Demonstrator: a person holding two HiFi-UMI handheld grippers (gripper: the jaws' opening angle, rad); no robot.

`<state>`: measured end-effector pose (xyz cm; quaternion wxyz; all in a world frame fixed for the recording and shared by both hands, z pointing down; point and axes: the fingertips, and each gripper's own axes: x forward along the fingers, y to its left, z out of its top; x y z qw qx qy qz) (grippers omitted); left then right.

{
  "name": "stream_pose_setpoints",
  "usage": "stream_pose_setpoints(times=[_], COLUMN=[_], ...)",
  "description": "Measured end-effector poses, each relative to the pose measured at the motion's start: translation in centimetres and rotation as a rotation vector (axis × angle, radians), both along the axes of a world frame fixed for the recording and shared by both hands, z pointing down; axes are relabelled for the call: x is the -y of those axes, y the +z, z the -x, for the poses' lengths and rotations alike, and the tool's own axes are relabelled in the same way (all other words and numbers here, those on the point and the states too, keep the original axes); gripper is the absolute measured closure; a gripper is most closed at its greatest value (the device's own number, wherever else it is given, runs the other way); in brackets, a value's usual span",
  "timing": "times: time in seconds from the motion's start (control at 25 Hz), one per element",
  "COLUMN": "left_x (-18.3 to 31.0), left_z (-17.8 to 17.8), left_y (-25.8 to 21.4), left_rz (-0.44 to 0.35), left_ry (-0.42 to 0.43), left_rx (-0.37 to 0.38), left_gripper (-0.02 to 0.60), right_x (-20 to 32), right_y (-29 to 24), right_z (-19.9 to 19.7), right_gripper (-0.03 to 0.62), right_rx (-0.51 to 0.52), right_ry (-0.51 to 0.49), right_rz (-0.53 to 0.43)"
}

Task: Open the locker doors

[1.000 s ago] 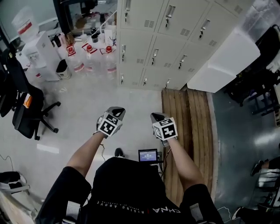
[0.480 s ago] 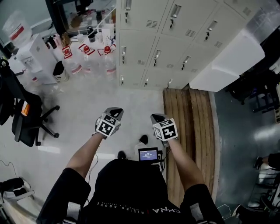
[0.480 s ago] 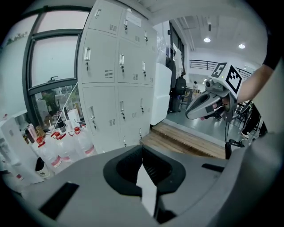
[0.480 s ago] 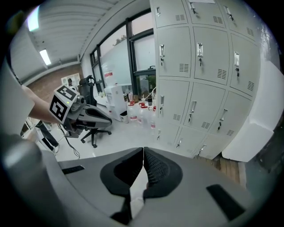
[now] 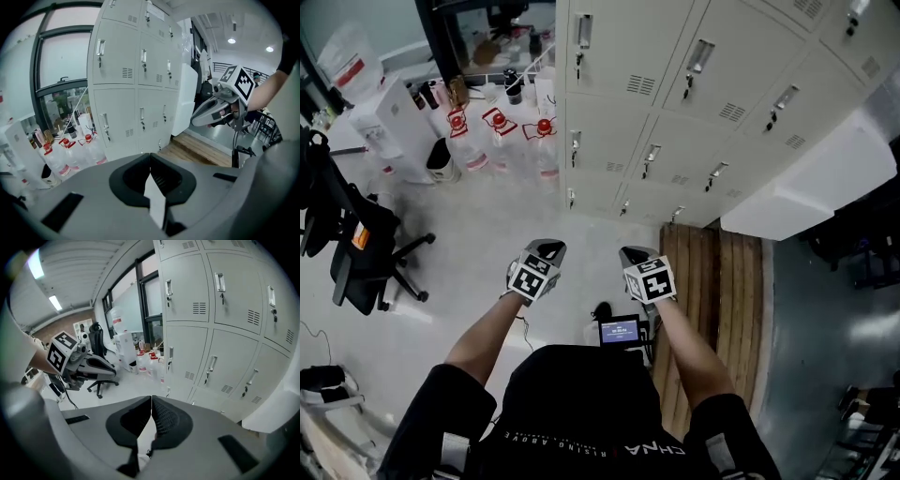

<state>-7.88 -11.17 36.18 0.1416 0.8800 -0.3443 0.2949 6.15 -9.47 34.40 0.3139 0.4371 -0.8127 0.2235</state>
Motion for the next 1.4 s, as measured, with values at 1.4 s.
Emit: stream_pose_setpoints(times=[1.4], left_x=[28.5], left_z=[1.5], left_y=[2.3], left_rz=[0.111], left_ry=[-0.037], left_rx=[-0.054], left_gripper=[0.561], right_x=[28.1], right_y=[2.0], right_z=[1.9], right_gripper=[0.563], right_rx=[0.013], right_ry=[0.030], right_rz=[0.072])
